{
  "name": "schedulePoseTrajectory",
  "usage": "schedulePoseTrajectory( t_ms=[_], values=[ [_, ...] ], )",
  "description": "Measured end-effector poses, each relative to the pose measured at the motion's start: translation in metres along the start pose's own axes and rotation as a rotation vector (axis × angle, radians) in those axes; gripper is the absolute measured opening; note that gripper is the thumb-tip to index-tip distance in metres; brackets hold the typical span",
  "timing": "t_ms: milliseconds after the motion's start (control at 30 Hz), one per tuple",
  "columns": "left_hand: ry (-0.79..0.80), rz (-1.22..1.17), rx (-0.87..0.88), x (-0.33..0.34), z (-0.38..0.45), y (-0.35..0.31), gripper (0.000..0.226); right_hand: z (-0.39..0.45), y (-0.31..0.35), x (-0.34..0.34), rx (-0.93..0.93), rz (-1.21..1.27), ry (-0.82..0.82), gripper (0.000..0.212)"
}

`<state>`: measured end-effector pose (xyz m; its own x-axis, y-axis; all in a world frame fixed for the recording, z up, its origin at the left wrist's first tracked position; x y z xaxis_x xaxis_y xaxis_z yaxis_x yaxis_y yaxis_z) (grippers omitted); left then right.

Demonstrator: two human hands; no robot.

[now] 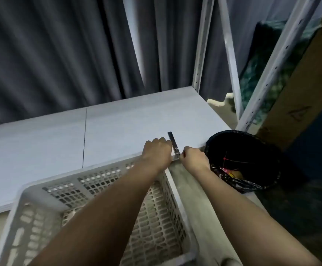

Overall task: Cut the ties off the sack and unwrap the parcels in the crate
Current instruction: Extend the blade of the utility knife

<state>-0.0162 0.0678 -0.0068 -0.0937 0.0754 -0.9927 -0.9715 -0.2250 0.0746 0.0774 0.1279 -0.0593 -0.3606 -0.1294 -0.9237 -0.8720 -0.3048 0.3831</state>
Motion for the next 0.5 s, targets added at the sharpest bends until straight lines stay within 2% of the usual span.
schedulePoseTrajectory(
  t_ms=[200,367,500],
  values=[
    [0.013,0.025,0.013,0.043,0.021,-0.002,0.031,0.033,-0.021,0.055,0.134,0.19,0.026,0.028],
    [-0.008,-0.024,0.003,0.061,0.034,0.0,0.034,0.052,-0.027,0.084,0.179,0.197,0.014,0.043],
    [-0.04,-0.058,0.002,0.066,0.035,0.004,0.039,0.065,-0.031,0.103,0.267,0.29,0.002,0.044]
  ],
)
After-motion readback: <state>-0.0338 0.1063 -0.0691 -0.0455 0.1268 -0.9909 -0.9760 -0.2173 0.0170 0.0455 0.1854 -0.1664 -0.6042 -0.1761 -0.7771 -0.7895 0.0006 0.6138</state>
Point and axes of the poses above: each hand's wrist, its own z-axis towards the middle knuckle, its own x-axis out of the palm, y = z × x, the point moved 7 cm from there along z, towards the middle knuckle, and after that the axes turned 11 degrees about -y, right-handed, at the moved point
